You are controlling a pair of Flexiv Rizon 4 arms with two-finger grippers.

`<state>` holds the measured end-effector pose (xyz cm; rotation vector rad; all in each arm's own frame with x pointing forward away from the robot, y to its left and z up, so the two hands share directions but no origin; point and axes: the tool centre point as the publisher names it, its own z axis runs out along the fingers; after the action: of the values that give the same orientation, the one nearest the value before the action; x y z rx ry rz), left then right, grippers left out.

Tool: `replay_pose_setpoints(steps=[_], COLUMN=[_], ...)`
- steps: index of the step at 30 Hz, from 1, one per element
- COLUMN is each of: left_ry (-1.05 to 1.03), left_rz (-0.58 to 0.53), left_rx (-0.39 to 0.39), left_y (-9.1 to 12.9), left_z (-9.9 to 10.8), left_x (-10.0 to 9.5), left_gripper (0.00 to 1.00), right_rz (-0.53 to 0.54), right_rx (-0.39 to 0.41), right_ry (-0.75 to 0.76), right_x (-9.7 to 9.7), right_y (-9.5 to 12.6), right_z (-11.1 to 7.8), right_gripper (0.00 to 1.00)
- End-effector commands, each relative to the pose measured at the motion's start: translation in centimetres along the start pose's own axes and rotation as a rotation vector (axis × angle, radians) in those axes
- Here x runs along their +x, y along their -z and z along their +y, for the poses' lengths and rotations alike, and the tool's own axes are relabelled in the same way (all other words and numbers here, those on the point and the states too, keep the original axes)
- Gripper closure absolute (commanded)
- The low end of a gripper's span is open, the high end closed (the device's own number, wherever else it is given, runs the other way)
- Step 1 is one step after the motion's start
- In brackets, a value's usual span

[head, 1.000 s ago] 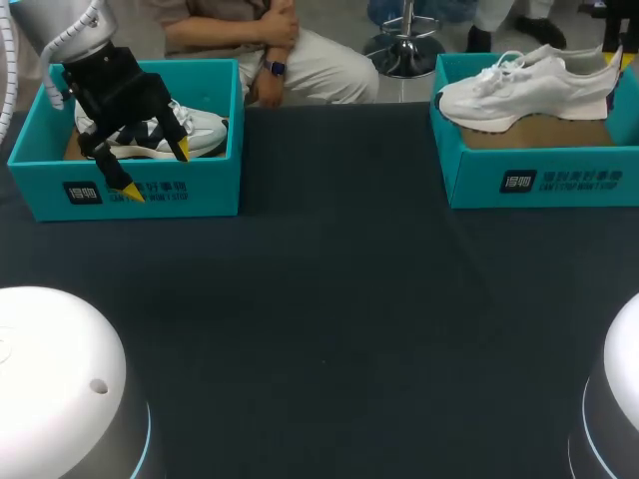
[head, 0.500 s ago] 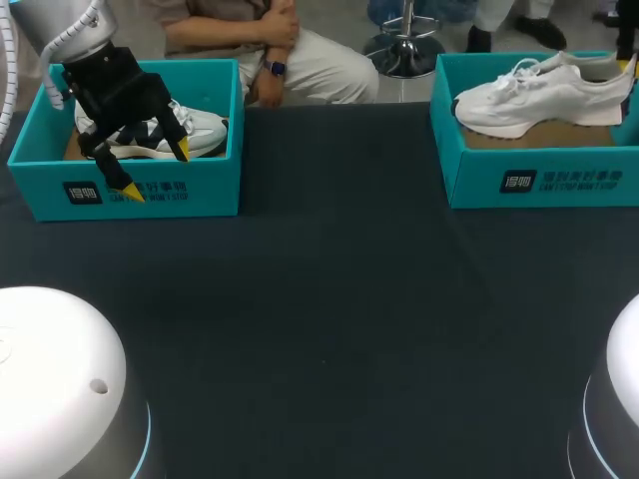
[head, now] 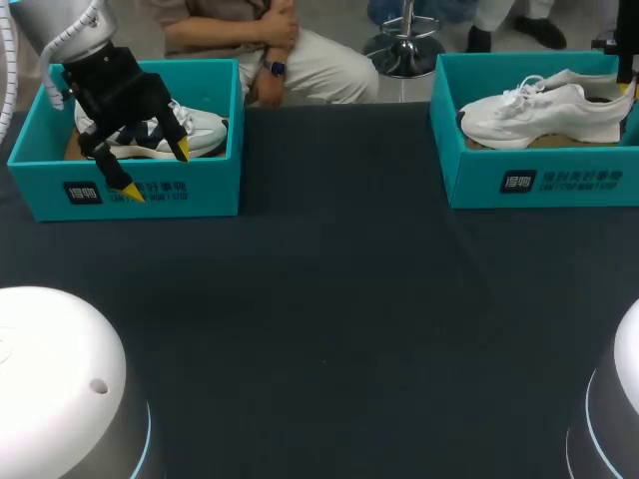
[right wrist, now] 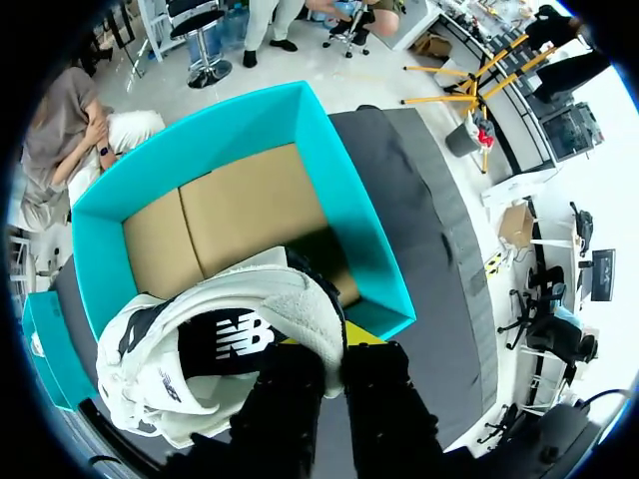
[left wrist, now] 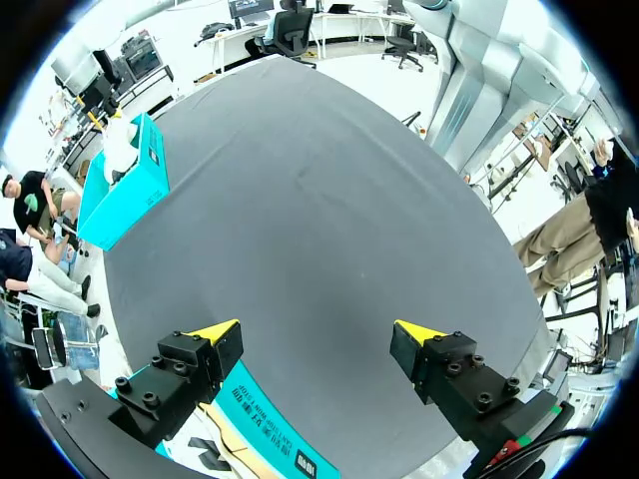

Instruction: Take the shoe out of the shoebox, open the shoe tongue, remove and reinsert the insole, then place the shoe into the shoebox

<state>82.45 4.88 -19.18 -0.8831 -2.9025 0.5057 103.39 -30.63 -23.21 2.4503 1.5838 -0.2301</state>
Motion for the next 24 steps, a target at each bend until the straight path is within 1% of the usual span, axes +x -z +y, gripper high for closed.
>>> replay_pose_setpoints(steps=[1, 5, 8, 9, 11, 13, 14, 19, 24], left_ry=[0.000, 0.000, 0.000, 0.000, 0.000, 0.000, 0.000, 0.000, 0.000], left_rz=[0.003, 0.003, 0.003, 0.003, 0.003, 0.003, 0.003, 0.003, 0.003], left_rx=[-0.002, -0.002, -0.002, -0.002, -0.002, -0.002, -0.002, -0.002, -0.002], left_y=[0.0, 0.0, 0.0, 0.0, 0.0, 0.0, 0.0, 0.0, 0.0], left_z=[0.0, 0.0, 0.0, 0.0, 0.0, 0.0, 0.0, 0.0, 0.0], left_x=[0.0, 0.0, 0.0, 0.0, 0.0, 0.0, 0.0, 0.0, 0.0], left_gripper=[0.00, 0.00, 0.00, 0.00, 0.00, 0.00, 0.00, 0.00, 0.00], right_rz=[-0.007, 0.010, 0.006, 0.020, 0.006, 0.032, 0.024, 0.049, 0.049], right_rx=[-0.011, 0.003, 0.003, 0.008, 0.014, 0.024, 0.021, 0.041, 0.061], right_ry=[-0.001, -0.016, -0.018, -0.023, -0.034, -0.037, -0.037, -0.025, -0.012], right_x=[-0.6, -1.2, -1.4, -1.5, -1.6, -1.6, -1.6, -1.0, -0.2], right_y=[-0.7, -0.8, -0.6, -0.5, -0.4, -0.4, -0.4, -1.2, -2.3], right_z=[-0.4, -0.3, -0.2, -0.2, -0.1, 0.0, 0.0, -0.2, -0.3], right_gripper=[1.00, 1.00, 1.00, 1.00, 1.00, 1.00, 1.00, 1.00, 1.00])
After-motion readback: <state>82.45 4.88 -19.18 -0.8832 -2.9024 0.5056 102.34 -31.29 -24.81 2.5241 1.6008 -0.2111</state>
